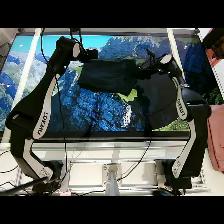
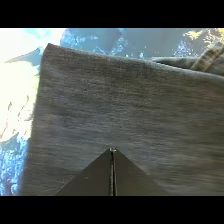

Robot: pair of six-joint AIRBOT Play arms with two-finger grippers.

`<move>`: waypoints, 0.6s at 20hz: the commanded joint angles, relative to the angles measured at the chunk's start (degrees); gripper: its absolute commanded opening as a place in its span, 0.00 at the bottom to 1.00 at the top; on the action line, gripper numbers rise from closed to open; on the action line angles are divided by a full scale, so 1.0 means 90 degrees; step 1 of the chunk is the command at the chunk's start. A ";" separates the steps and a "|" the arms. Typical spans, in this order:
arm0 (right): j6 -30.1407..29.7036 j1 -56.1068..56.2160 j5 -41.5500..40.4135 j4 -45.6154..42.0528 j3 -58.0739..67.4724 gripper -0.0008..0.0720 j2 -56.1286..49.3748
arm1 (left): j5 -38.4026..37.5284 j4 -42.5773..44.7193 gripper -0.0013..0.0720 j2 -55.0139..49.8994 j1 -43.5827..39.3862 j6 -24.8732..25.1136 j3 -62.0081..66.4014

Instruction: Fold the clothes and pants, and hang the long-sleeved shirts on hangers.

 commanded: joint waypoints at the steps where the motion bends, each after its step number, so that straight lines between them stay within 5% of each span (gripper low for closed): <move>1: 0.0053 -0.0619 0.0396 0.0015 0.0061 0.07 0.0748 | 0.0000 0.0007 0.07 -0.0005 0.0000 0.0000 -0.0002; 12: 0.1379 -0.3878 0.1659 -0.1661 0.0061 0.07 0.3026 | 0.0002 0.0005 0.07 -0.0005 -0.0002 0.0000 -0.0002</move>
